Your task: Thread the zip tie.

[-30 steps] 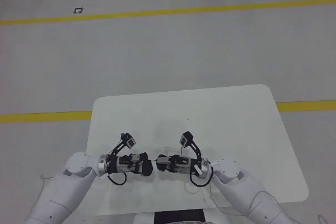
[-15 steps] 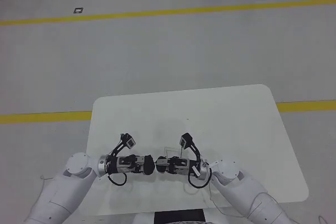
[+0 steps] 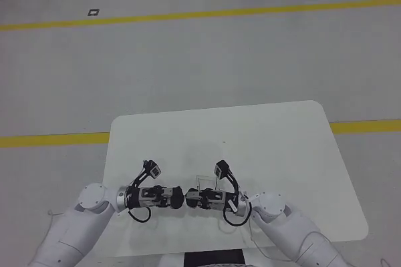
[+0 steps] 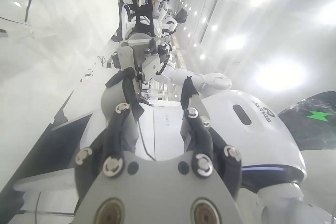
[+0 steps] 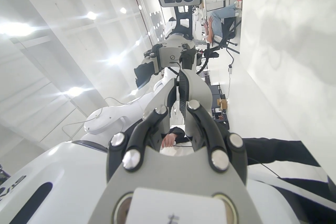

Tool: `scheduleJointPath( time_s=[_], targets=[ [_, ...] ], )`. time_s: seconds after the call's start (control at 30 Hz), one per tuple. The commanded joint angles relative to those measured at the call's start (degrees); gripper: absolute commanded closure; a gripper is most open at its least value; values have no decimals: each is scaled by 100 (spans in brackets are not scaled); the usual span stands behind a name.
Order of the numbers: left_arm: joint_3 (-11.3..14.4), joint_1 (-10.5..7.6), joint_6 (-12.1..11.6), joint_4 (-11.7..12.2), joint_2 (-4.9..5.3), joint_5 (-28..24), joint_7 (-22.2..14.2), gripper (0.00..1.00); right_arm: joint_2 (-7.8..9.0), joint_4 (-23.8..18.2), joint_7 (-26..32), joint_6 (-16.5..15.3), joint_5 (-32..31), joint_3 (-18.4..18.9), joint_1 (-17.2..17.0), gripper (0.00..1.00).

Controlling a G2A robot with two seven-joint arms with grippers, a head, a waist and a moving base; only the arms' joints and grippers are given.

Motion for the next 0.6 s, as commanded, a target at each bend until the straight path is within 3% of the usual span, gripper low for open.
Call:
scheduleJointPath(
  time_s=[0.0,0.57],
  targets=[
    [-9,15,-3,-3,6,3,0,65,4,-13,-6,30,-32,-8,-2,100],
    [-11,85,4,-38,41,39,55,79,6,-5,-37,64,-68,-82,44,100]
  ],
)
